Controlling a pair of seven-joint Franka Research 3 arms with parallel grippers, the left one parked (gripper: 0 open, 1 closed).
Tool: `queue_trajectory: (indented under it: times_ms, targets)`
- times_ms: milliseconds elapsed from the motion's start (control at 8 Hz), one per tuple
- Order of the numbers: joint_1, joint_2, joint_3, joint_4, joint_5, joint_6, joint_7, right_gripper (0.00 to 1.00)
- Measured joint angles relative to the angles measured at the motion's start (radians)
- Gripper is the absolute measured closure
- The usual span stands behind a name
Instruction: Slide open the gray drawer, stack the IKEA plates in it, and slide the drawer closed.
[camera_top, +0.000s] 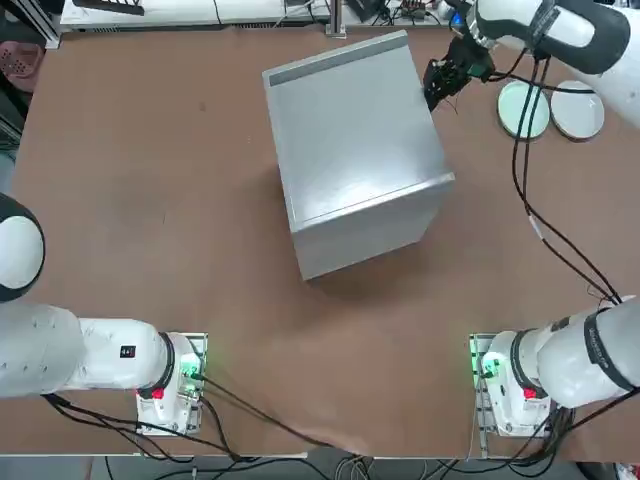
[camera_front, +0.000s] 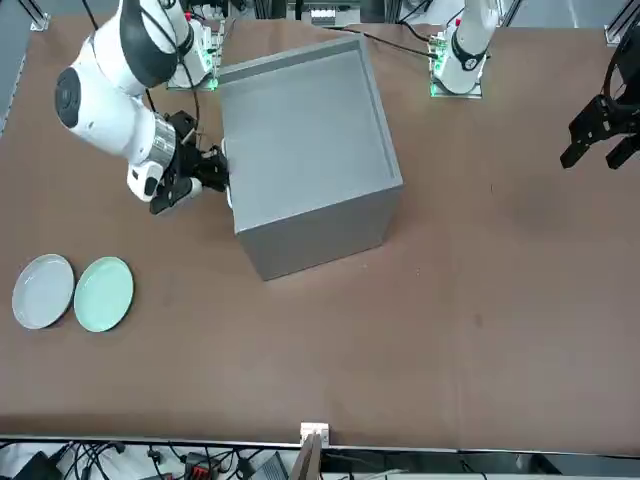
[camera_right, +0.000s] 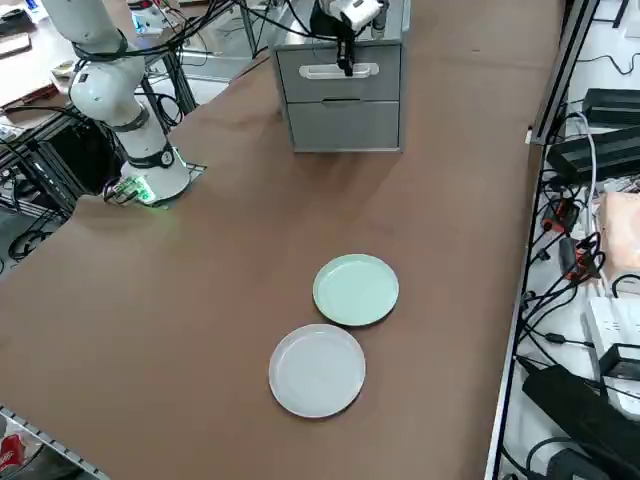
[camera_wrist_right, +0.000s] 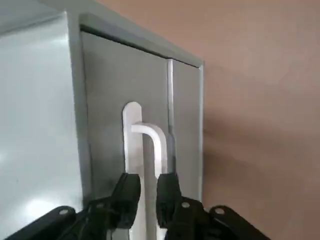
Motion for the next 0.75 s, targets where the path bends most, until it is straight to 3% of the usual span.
queue_trajectory:
  times_ms: [250, 500, 750]
  targets:
    - [0.004, 0.01, 0.0, 0.0, -0.005, -0.001, 0.003, 0.76]
    - [0.004, 0.024, -0.003, 0.0, -0.01, -0.001, 0.003, 0.67]
    - [0.004, 0.026, -0.005, 0.002, -0.01, -0.001, 0.004, 0.67]
